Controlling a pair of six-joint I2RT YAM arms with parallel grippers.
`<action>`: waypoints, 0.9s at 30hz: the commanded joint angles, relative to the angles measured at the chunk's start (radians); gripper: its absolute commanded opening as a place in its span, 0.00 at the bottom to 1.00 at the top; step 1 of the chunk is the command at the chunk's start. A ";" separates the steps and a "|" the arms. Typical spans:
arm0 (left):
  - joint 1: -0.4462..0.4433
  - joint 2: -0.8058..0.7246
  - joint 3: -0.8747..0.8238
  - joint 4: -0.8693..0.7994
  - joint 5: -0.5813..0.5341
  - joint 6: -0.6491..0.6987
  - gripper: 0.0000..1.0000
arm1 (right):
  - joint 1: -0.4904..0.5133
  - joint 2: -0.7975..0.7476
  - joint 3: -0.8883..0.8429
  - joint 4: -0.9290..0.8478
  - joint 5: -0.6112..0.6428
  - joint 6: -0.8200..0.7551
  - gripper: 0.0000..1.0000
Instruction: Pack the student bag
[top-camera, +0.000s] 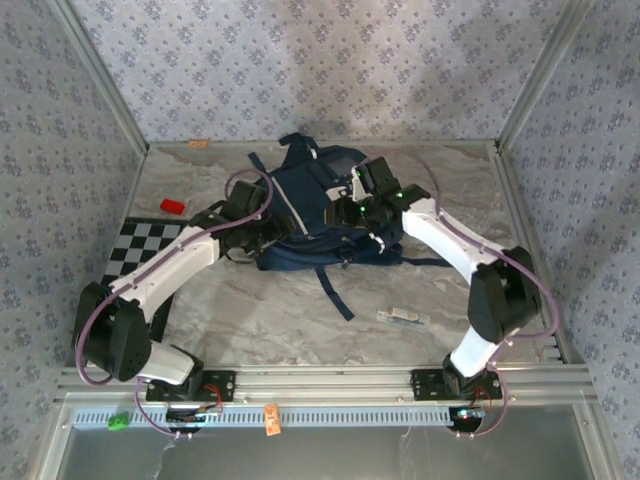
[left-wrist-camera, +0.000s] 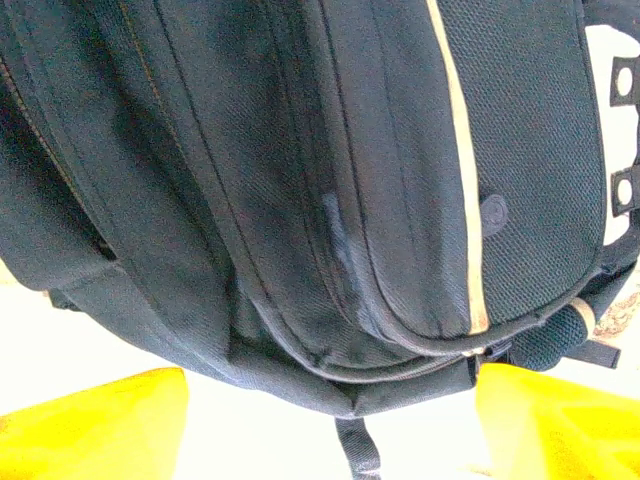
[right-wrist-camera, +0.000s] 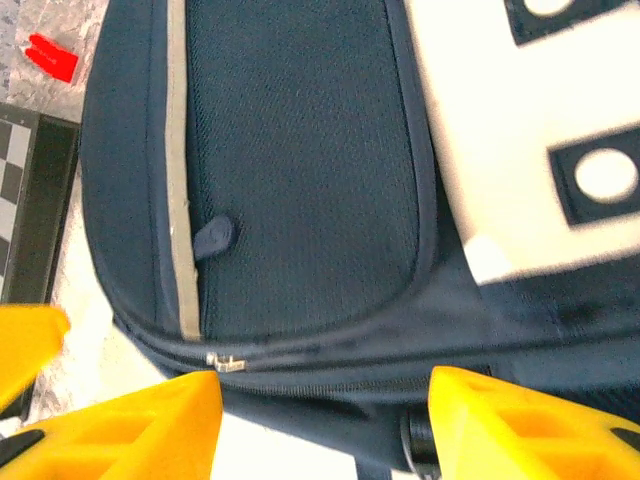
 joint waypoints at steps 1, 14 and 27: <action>-0.042 -0.005 0.051 -0.065 -0.110 0.023 0.82 | -0.005 0.095 0.103 -0.056 -0.019 -0.036 0.57; -0.146 0.021 0.084 -0.083 -0.256 0.068 1.00 | 0.006 0.237 0.168 -0.048 -0.032 -0.032 0.42; -0.182 0.032 0.103 -0.114 -0.323 0.087 1.00 | 0.002 0.157 0.096 0.055 -0.076 0.047 0.00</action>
